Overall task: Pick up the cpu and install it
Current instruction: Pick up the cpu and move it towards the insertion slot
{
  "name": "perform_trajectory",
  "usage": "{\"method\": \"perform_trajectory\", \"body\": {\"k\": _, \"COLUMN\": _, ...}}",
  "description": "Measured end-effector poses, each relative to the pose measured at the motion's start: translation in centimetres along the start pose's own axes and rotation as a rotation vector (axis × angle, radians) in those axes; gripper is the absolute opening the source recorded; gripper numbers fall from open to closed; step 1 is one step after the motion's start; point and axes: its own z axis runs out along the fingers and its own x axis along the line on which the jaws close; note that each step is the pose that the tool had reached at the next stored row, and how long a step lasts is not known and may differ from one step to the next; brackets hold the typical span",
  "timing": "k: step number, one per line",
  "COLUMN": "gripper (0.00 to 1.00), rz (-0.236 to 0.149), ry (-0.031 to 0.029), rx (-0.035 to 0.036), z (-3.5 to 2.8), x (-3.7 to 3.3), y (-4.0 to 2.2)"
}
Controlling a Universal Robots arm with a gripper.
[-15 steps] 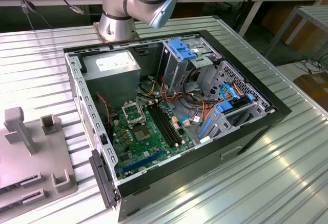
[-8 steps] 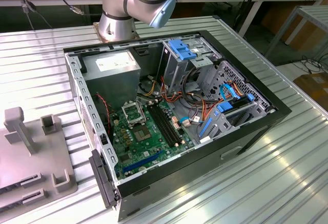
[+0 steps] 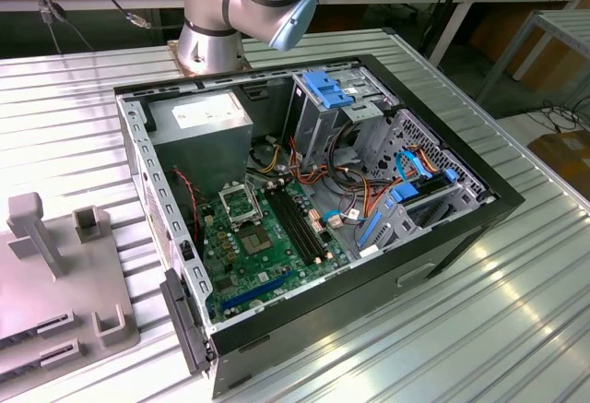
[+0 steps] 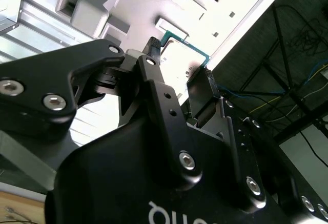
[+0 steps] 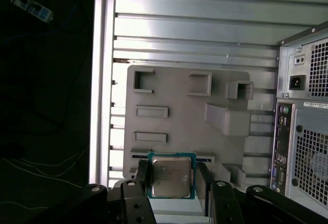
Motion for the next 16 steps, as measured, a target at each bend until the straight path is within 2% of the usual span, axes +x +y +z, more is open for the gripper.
{"method": "perform_trajectory", "body": {"k": 16, "gripper": 0.47, "rz": 0.000, "ry": 0.0000, "rx": 0.0000, "z": -0.01, "x": -0.68, "y": -0.04}}
